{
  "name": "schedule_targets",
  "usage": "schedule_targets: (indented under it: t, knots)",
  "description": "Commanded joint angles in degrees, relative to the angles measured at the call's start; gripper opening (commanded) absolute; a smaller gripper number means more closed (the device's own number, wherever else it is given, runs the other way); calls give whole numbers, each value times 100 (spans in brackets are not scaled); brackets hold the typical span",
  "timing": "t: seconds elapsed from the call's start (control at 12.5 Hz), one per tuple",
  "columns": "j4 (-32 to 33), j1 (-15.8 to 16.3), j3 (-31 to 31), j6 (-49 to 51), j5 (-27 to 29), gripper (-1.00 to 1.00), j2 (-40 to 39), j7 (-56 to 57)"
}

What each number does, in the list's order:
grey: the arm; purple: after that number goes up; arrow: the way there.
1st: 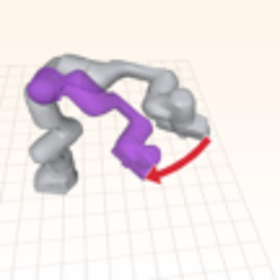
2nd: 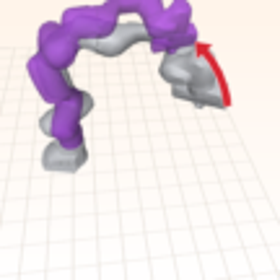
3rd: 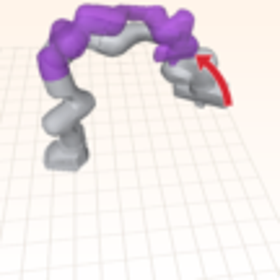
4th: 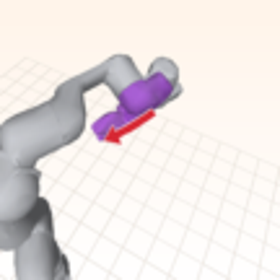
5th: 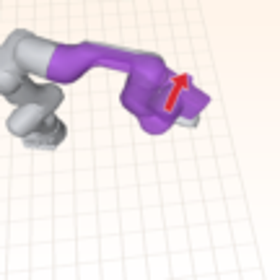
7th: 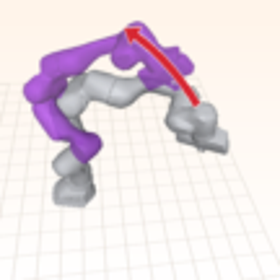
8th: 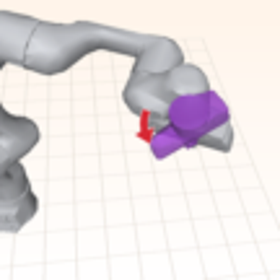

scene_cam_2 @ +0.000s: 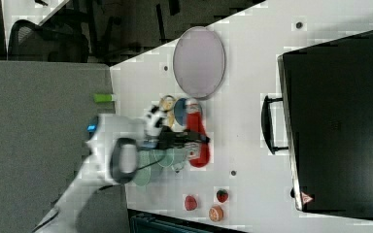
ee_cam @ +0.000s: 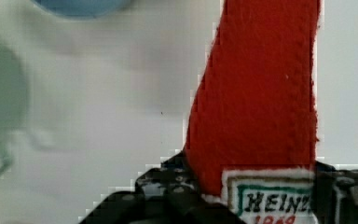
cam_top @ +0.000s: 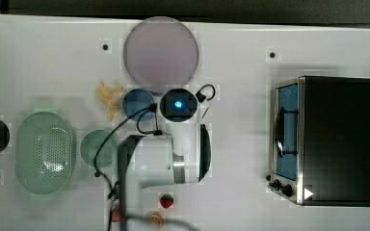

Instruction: Pick Ketchup from the table and place it in strainer.

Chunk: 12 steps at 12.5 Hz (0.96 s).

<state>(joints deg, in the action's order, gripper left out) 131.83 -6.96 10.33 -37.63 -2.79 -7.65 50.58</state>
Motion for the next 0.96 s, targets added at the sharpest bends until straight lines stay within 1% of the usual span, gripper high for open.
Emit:
schedule_targets:
  t: [0.08,0.24,0.32,0.56,0.72,0.96]
  knots:
    - [-616,182,371,634,50,25,1051,-305]
    - [-797,300,709,1084,90,25,1277,-895]
    - [-852,367,923,1131,161,25,1285,-1209]
    - [-933,544,1640,989,564,25,1033,-2618]
    - [-1000,637,2142,494,614,25,691,-3384]
    - [-1013,722,2692,-484,602,25,78,-4072]
